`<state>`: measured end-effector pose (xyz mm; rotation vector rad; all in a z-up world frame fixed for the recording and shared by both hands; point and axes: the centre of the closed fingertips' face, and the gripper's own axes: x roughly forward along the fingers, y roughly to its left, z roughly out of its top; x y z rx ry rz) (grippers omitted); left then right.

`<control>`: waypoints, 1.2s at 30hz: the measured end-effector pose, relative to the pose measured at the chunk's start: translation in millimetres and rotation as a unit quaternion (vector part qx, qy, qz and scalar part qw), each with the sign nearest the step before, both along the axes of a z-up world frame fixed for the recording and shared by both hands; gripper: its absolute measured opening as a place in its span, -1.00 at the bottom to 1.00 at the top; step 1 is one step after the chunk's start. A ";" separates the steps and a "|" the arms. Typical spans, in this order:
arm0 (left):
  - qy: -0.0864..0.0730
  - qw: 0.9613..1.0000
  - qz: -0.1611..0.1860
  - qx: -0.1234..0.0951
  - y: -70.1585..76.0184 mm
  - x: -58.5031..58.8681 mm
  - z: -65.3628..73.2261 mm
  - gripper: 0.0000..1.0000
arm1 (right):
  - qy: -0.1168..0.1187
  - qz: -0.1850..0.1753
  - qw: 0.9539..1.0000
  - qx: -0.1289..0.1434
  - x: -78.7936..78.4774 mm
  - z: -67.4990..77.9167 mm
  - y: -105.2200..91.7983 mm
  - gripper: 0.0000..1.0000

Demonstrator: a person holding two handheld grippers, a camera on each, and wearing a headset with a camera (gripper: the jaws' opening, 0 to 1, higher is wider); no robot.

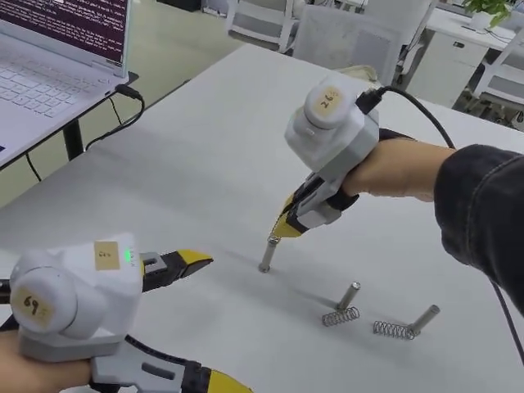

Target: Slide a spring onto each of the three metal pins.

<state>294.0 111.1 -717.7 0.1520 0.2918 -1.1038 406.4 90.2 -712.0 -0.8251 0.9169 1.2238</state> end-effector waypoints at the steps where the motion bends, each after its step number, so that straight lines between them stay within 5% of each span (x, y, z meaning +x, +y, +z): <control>1: 0.000 1.000 0.000 0.000 0.2 0.1 0.0 0.80 | 0.000 0.000 1.000 0.000 0.3 -0.3 -0.1 -0.84; 36: 0.007 1.000 0.001 0.001 3.0 2.2 -3.7 0.77 | 0.014 -0.020 1.000 0.002 5.4 -36.1 -0.2 -0.84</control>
